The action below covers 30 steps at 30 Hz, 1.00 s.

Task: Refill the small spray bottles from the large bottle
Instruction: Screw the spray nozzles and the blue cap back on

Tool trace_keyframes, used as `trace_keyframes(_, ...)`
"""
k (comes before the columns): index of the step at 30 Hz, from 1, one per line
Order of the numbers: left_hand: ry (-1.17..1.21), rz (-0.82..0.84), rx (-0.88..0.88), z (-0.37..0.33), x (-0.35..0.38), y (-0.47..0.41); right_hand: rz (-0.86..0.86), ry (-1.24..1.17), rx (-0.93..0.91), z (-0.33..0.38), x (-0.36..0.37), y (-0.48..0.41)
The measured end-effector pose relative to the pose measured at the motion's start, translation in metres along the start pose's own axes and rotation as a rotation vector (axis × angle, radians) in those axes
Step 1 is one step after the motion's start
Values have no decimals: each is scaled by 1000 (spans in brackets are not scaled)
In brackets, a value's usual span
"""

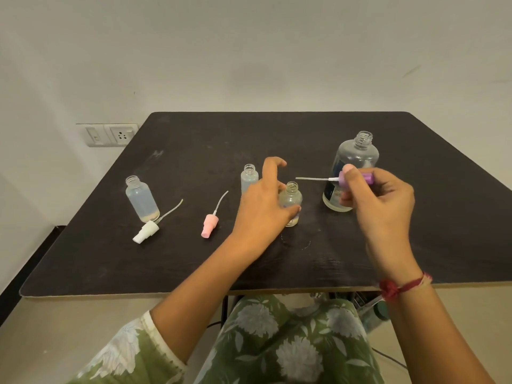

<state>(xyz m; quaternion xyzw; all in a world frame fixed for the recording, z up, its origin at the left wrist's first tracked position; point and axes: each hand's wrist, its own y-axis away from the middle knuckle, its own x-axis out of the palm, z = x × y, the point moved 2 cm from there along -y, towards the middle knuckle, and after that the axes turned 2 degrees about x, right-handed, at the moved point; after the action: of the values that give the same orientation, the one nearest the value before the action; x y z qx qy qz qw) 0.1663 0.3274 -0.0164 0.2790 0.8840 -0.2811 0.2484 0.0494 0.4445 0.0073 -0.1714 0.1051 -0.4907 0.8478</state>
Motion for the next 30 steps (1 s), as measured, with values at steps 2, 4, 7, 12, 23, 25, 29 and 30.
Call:
trace_keyframes(2, 18, 4, 7, 1, 0, 2, 7, 3, 14, 1, 1, 1)
trace_keyframes(4, 35, 2, 14, 2, 0, 5, 9, -6, 28, 1, 0, 1)
trace_keyframes(7, 57, -12, 16, 4, 0, 8, 15, 52, 25, 3, 0, -1)
trace_keyframes(12, 87, -7, 11, 4, 1, 9, 40, 179, -39, 8, 4, -9)
trace_keyframes(23, 169, -11, 6, 8, 3, 9, 453, 695, -133, 17, 48, -36)
trace_keyframes(25, 196, -14, -3, 11, 4, 9, 500, 715, -141, 17, 53, -38)
trace_keyframes(29, 268, -16, -38, 16, 6, 9, 616, 745, -101, 11, 57, -37)
trace_keyframes(30, 283, -20, -45, 17, 6, 9, 625, 741, -94, 10, 56, -36)
